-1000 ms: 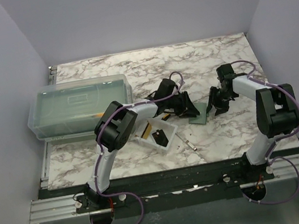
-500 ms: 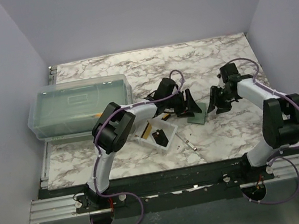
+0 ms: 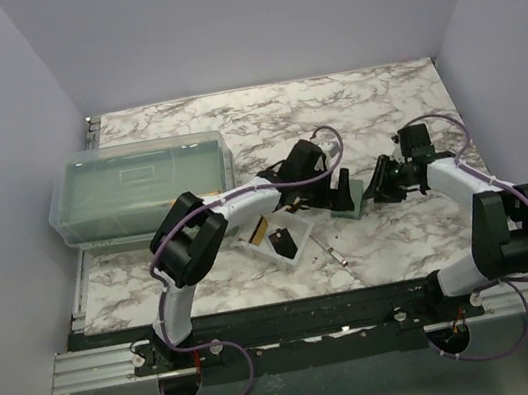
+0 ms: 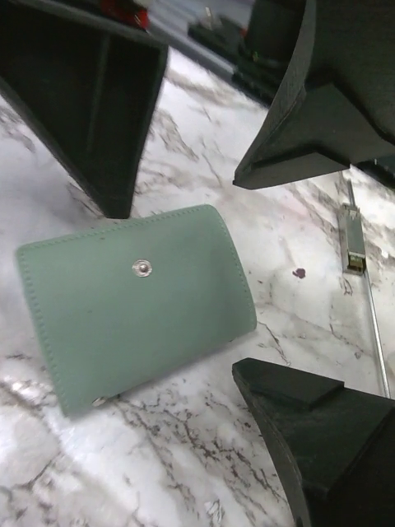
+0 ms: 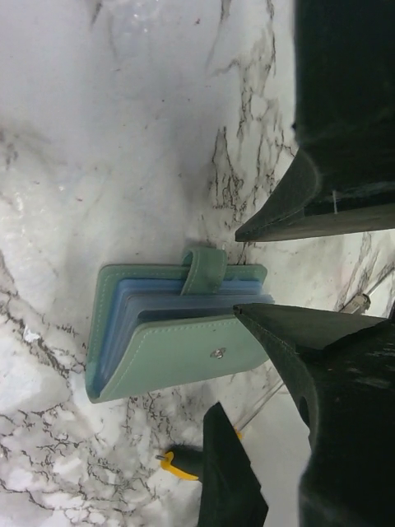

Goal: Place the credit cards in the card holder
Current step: Close the card holder at the center of the board.

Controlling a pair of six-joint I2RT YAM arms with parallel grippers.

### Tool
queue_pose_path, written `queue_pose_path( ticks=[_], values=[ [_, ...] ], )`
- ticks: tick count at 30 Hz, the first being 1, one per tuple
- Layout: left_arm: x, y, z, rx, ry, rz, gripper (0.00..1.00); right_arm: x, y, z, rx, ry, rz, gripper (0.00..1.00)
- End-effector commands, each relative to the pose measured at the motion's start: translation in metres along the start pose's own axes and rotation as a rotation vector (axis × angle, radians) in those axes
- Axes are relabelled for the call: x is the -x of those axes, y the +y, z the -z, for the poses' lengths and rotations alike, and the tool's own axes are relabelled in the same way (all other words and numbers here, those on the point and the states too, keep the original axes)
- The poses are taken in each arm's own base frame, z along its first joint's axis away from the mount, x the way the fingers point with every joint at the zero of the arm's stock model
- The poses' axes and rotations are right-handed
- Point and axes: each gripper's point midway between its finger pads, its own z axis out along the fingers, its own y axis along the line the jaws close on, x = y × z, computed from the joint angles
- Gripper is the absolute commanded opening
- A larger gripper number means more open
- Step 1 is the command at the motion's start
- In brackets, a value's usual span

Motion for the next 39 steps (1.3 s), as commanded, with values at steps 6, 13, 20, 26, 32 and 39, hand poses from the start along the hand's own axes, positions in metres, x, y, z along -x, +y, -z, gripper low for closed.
queue_pose_path(
  ticks=[6, 13, 20, 26, 32, 39],
  values=[
    [-0.037, 0.017, -0.021, 0.210, 0.043, -0.301, 0.97, -0.002, -0.002, -0.009, 0.089, -0.008, -0.168, 0.36],
    [-0.034, 0.040, -0.029, 0.333, 0.024, -0.232, 0.90, -0.003, -0.003, -0.019, 0.111, 0.008, -0.149, 0.42],
    [-0.037, 0.052, -0.035, 0.382, 0.020, -0.210, 0.85, -0.005, -0.011, -0.029, 0.079, 0.019, -0.158, 0.42],
    [-0.032, 0.050, -0.037, 0.376, 0.011, -0.206, 0.73, 0.000, -0.009, -0.039, 0.100, 0.023, -0.170, 0.41],
    [-0.026, 0.044, -0.037, 0.361, -0.001, -0.211, 0.59, 0.006, -0.008, -0.046, 0.083, 0.005, -0.180, 0.36],
    [-0.017, 0.049, -0.036, 0.388, -0.028, -0.190, 0.64, 0.016, -0.012, -0.047, 0.010, -0.051, -0.188, 0.11]
  ],
)
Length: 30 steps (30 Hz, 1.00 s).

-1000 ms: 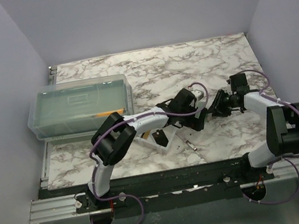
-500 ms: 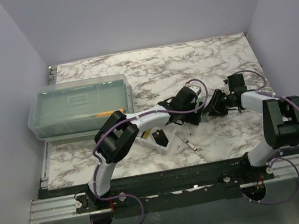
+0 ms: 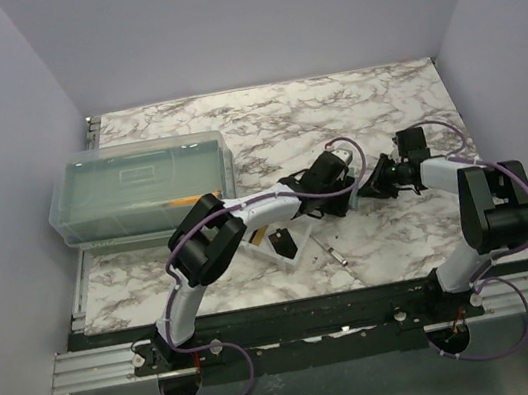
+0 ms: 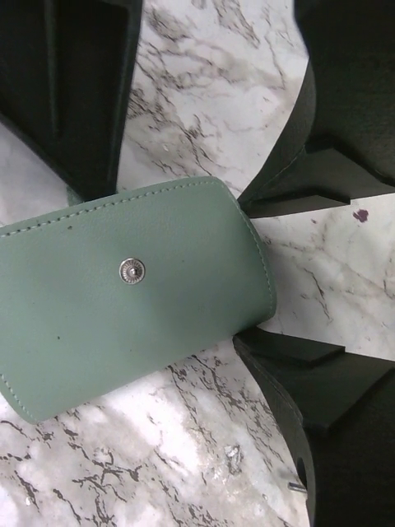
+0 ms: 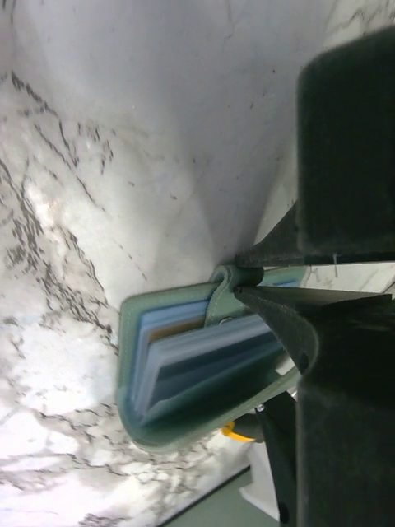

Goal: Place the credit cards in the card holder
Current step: Close the card holder at the center of the board.

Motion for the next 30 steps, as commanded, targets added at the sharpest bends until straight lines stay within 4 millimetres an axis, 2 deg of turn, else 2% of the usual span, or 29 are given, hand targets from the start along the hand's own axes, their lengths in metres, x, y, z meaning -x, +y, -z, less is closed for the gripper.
queue_pose_path(
  ticks=[1, 3, 6, 9, 12, 16, 18, 22, 25, 28, 30],
  values=[
    [-0.004, 0.016, -0.011, 0.059, 0.018, 0.040, 0.68, 0.007, -0.013, -0.003, -0.083, -0.058, -0.014, 0.05],
    [-0.001, 0.018, -0.011, 0.056, 0.016, 0.059, 0.73, 0.002, -0.008, 0.000, -0.055, -0.059, -0.035, 0.00],
    [0.005, 0.026, -0.011, 0.064, 0.006, 0.091, 0.72, -0.008, 0.003, 0.001, 0.022, -0.029, -0.059, 0.00],
    [0.015, 0.037, -0.009, 0.091, -0.019, 0.122, 0.58, -0.020, 0.020, 0.005, 0.145, 0.008, -0.070, 0.00],
    [0.022, 0.048, -0.005, 0.129, -0.042, 0.133, 0.45, -0.022, 0.034, 0.014, 0.241, 0.005, -0.078, 0.00],
    [0.024, 0.060, -0.001, 0.176, -0.058, 0.126, 0.27, -0.022, 0.030, 0.022, 0.290, -0.003, -0.091, 0.00],
    [0.024, 0.063, 0.000, 0.189, -0.059, 0.118, 0.13, -0.022, 0.028, 0.027, 0.332, -0.014, -0.094, 0.00],
    [0.026, 0.064, 0.004, 0.191, -0.066, 0.114, 0.03, -0.025, 0.012, 0.036, 0.379, -0.030, -0.176, 0.00],
    [0.027, 0.060, 0.005, 0.171, -0.065, 0.118, 0.00, -0.022, -0.008, 0.034, 0.262, -0.039, -0.167, 0.11],
    [0.026, 0.052, 0.003, 0.129, -0.052, 0.112, 0.00, -0.010, -0.018, 0.044, 0.150, -0.098, -0.098, 0.25],
    [0.026, 0.047, 0.002, 0.097, -0.045, 0.106, 0.00, -0.001, -0.013, 0.053, 0.143, -0.129, -0.023, 0.36]
  ],
)
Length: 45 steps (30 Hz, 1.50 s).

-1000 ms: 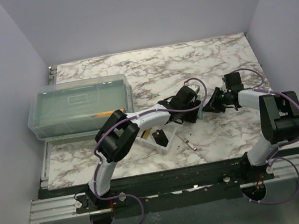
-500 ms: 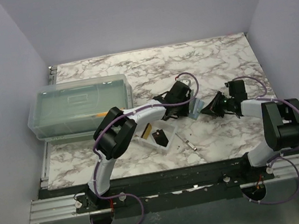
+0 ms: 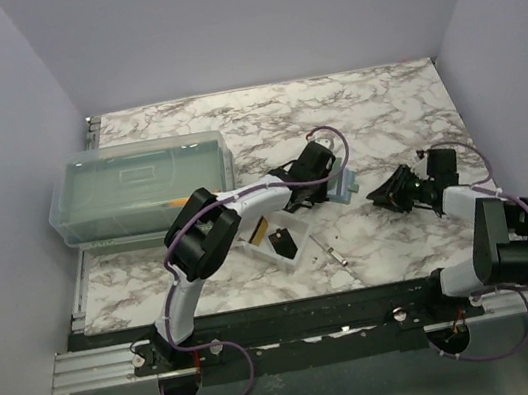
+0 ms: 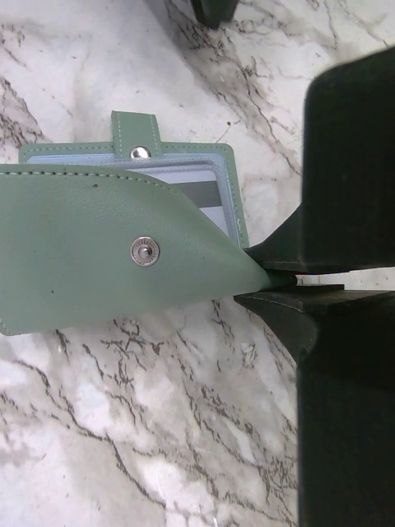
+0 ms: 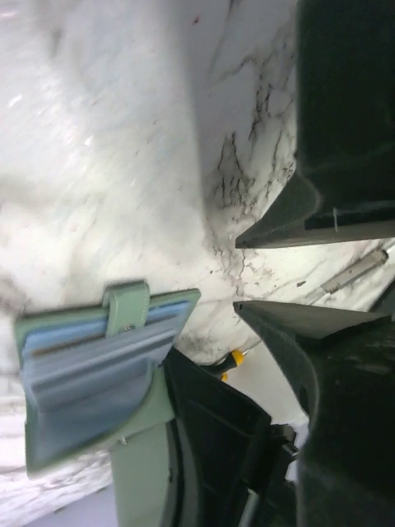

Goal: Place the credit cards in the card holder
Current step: Close the card holder at the center of the board.

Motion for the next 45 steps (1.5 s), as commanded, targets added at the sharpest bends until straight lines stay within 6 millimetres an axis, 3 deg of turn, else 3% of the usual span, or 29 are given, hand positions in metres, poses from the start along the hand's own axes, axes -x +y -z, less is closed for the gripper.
queue_pose_path(
  ticks=[1, 7, 13, 20, 30, 45],
  values=[
    [0.006, 0.000, 0.004, -0.019, -0.007, -0.018, 0.00, 0.023, 0.015, 0.017, -0.031, -0.056, 0.192, 0.40],
    [0.002, -0.005, 0.004, -0.055, 0.009, -0.030, 0.00, 0.039, 0.049, 0.007, 0.133, 0.002, 0.317, 0.56],
    [-0.006, -0.008, 0.002, -0.077, 0.032, -0.034, 0.00, 0.051, 0.061, -0.020, 0.208, 0.099, 0.339, 0.57],
    [-0.004, -0.009, 0.003, -0.084, 0.029, -0.043, 0.00, 0.056, 0.059, -0.040, 0.206, 0.135, 0.355, 0.54],
    [-0.004, -0.010, 0.004, -0.087, 0.030, -0.046, 0.00, 0.046, 0.057, -0.068, 0.186, 0.227, 0.371, 0.51],
    [-0.002, -0.005, 0.002, -0.059, 0.023, -0.045, 0.00, 0.012, 0.046, -0.055, 0.184, 0.319, 0.323, 0.44]
  ],
)
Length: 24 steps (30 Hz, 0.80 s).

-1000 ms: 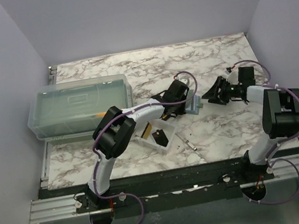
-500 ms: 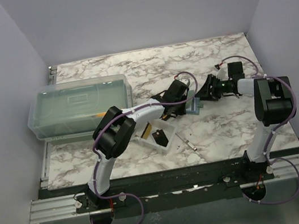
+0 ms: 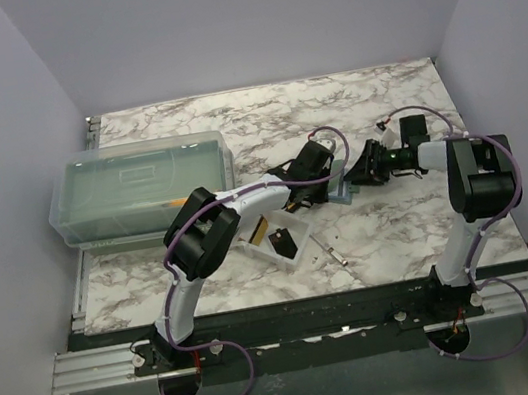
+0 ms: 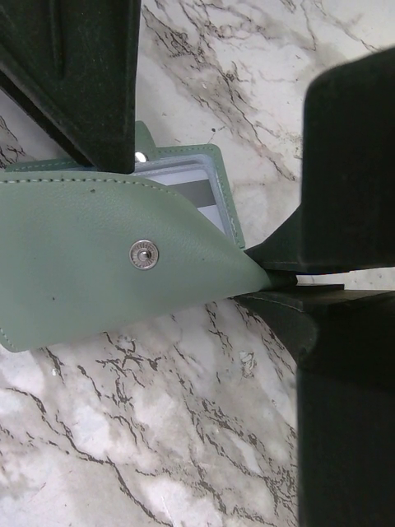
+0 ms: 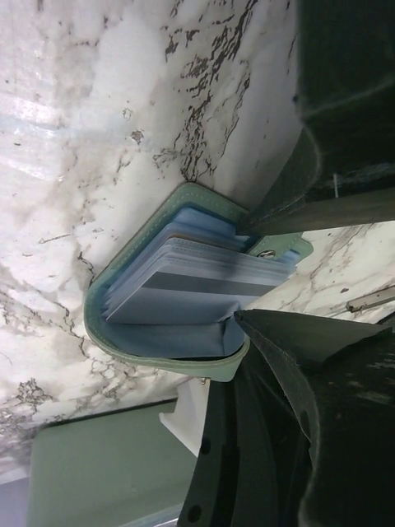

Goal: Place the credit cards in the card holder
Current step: Close the card holder at the center of the board.

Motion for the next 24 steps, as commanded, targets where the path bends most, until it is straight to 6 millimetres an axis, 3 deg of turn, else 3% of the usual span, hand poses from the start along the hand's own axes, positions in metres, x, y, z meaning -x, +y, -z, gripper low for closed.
queue_pose_path(
  ticks=[1, 8, 18, 21, 24],
  values=[
    [0.002, 0.001, 0.001, 0.011, -0.009, -0.015, 0.00, -0.021, 0.004, 0.005, 0.011, 0.066, -0.024, 0.44],
    [0.004, 0.005, 0.001, 0.031, -0.015, -0.018, 0.00, -0.038, 0.011, 0.016, 0.004, 0.101, -0.033, 0.41],
    [0.006, 0.000, 0.004, 0.010, -0.010, -0.022, 0.00, -0.073, -0.020, 0.035, -0.257, 0.169, -0.179, 0.36],
    [0.004, -0.011, 0.007, -0.050, 0.009, -0.031, 0.00, -0.070, -0.035, 0.053, -0.419, 0.134, -0.161, 0.36],
    [0.002, -0.026, 0.013, -0.135, 0.033, -0.033, 0.01, -0.055, -0.037, 0.073, -0.531, 0.063, -0.109, 0.37]
  ],
)
